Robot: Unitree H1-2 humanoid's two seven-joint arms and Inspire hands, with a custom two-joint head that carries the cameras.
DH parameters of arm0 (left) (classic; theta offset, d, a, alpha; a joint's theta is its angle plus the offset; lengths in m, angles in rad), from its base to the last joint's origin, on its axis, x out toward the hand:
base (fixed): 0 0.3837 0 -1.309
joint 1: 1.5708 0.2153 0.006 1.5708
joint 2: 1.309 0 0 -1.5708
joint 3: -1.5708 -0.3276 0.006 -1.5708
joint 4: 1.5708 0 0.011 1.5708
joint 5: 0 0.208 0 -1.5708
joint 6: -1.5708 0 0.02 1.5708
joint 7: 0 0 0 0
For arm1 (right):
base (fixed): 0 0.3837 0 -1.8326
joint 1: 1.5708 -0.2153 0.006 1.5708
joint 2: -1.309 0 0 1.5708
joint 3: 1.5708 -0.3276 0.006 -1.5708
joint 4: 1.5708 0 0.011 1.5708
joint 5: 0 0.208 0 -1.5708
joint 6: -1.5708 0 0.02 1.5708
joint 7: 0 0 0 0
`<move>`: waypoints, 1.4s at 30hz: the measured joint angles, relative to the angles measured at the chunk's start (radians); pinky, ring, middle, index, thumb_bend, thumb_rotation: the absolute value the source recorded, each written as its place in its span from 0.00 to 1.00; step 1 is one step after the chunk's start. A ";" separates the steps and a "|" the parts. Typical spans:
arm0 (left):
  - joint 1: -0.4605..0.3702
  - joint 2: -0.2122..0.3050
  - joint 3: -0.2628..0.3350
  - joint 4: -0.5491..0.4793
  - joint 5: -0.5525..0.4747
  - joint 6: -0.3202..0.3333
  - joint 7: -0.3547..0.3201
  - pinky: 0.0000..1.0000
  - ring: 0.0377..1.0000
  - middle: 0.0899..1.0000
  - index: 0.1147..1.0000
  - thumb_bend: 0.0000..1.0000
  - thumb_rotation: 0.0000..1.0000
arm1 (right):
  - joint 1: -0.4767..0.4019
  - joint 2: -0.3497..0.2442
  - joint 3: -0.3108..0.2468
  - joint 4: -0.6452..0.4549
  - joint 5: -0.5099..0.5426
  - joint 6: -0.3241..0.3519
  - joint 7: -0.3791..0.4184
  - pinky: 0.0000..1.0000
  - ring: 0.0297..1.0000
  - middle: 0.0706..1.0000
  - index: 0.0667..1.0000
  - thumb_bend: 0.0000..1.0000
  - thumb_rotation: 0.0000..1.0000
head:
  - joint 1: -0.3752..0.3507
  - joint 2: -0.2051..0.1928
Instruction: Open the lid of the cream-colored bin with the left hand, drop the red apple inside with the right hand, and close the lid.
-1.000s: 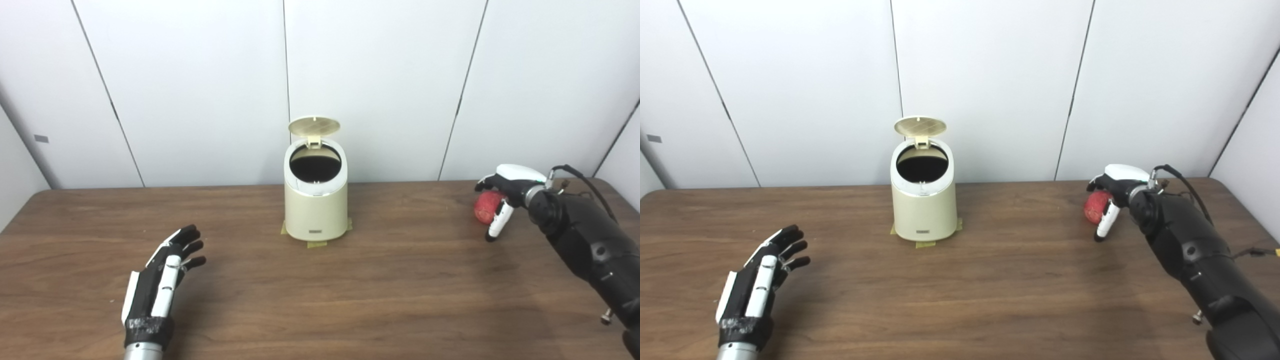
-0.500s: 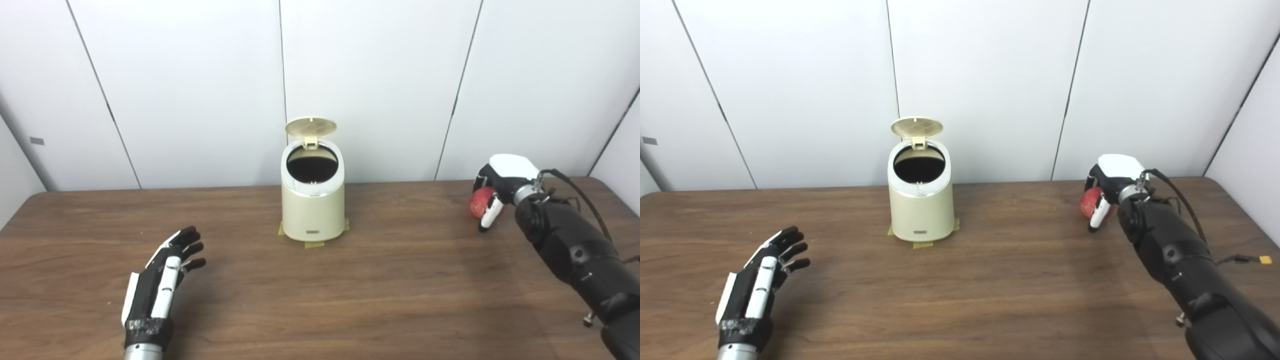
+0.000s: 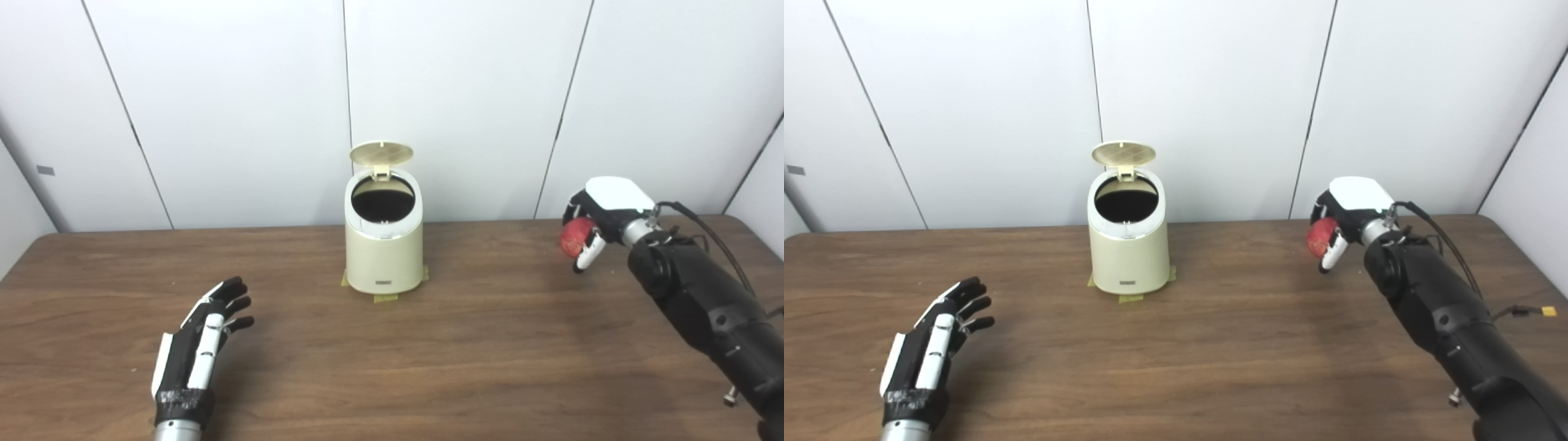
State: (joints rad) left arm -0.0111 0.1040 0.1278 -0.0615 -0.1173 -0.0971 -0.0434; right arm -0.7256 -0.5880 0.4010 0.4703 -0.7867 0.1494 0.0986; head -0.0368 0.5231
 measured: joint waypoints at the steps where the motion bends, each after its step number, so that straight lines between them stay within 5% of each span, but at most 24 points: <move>1: -0.001 0.000 0.000 0.001 0.000 -0.002 0.000 0.73 0.81 0.82 0.78 0.44 0.78 | 0.019 0.000 -0.014 -0.096 0.000 0.011 0.023 0.38 0.43 0.49 0.45 0.52 0.00 | -0.002 -0.002; 7: -0.019 -0.004 0.009 0.026 -0.008 -0.012 0.004 0.76 0.81 0.81 0.79 0.40 0.76 | 0.044 0.011 -0.036 -0.431 -0.007 0.022 0.118 0.34 0.43 0.50 0.44 0.52 0.00 | -0.006 -0.006; 14: -0.030 -0.009 0.014 0.039 -0.010 -0.015 0.007 0.77 0.82 0.82 0.80 0.36 0.78 | 0.035 0.027 -0.037 -0.608 -0.060 -0.054 0.150 0.46 0.44 0.48 0.43 0.52 0.00 | -0.005 -0.012; 19: -0.031 -0.008 0.013 0.043 -0.012 -0.022 0.004 0.78 0.82 0.83 0.81 0.36 0.79 | 0.008 0.102 -0.050 -0.678 -0.070 -0.080 0.172 0.27 0.36 0.44 0.46 0.52 0.00 | -0.003 -0.014; 27: -0.035 -0.012 0.006 0.045 0.002 -0.035 0.006 0.77 0.81 0.82 0.79 0.36 0.80 | -0.075 0.201 -0.043 -0.599 -0.081 -0.172 0.165 0.26 0.39 0.51 0.42 0.51 0.00 | 0.008 -0.017; 34: -0.035 -0.014 0.005 0.045 0.006 -0.035 0.007 0.77 0.81 0.82 0.79 0.36 0.79 | -0.086 0.271 -0.046 -0.439 -0.073 -0.275 0.060 0.34 0.40 0.52 0.43 0.51 0.00 | 0.012 -0.018; 42: -0.036 -0.016 0.001 0.048 0.025 -0.044 0.008 0.76 0.82 0.82 0.79 0.35 0.79 | -0.122 0.329 -0.027 -0.253 -0.106 -0.307 0.002 0.35 0.41 0.54 0.43 0.51 0.00 | 0.015 -0.017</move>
State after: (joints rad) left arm -0.0474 0.0878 0.1283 -0.0137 -0.0927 -0.1408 -0.0357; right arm -0.8471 -0.2594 0.3739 0.2173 -0.8922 -0.1580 0.1005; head -0.0215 0.5062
